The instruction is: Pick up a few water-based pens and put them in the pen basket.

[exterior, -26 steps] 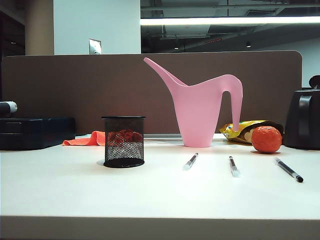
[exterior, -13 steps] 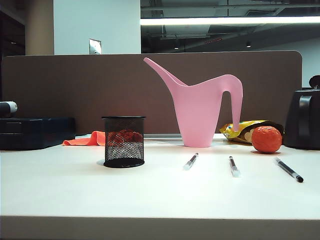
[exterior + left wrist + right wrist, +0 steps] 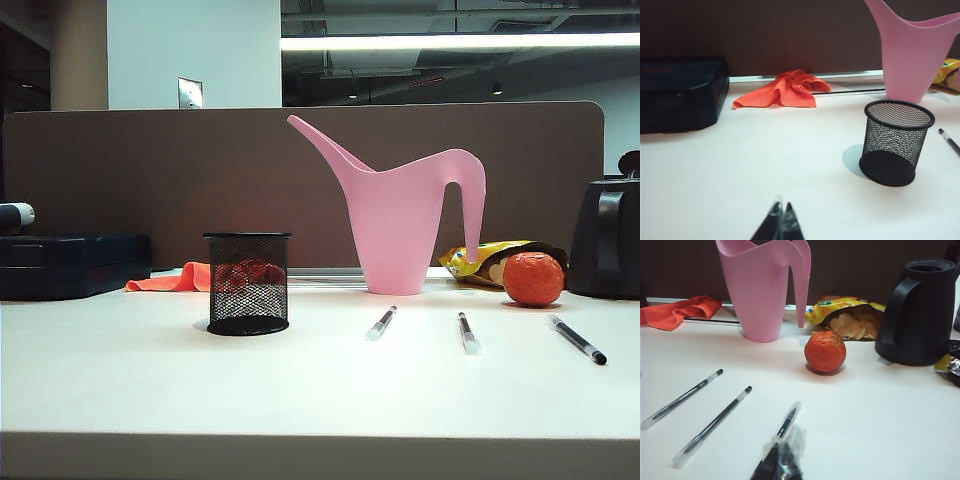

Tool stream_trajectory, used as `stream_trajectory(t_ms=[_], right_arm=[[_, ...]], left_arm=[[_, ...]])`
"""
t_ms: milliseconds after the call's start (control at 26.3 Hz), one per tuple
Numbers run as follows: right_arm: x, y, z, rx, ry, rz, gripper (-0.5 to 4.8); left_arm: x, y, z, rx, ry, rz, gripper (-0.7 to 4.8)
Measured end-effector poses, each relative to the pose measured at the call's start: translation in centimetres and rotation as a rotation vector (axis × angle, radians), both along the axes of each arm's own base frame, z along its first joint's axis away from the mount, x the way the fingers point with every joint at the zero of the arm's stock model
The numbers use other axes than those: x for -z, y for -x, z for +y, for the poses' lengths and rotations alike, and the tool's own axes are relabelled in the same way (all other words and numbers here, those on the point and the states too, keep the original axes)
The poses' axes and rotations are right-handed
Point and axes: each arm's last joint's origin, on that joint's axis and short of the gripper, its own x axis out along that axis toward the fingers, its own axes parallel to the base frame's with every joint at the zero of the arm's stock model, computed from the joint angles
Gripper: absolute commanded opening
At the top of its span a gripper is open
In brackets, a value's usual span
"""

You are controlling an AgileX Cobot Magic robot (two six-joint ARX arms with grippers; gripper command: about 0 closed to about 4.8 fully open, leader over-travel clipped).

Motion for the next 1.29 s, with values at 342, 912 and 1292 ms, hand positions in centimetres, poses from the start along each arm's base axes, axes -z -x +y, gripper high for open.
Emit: stream_trajectory(t_ms=[342, 912, 1292], right_arm=[[0.0, 0.0, 0.0, 0.0, 0.0, 0.0, -0.06], [-3.1, 0.7, 0.0, 0.0, -0.001, -0.037, -0.06], [-10.0, 4.1, -0.2, 0.042, -0.058, 0.07, -0.06]], left_arm=[[0.0, 0.0, 0.0, 0.0, 0.0, 0.0, -0.05], [0.0, 0.0, 0.0, 0.0, 0.0, 0.0, -0.05], [0.0, 0.0, 0.0, 0.008, 0.0, 0.0, -0.05]])
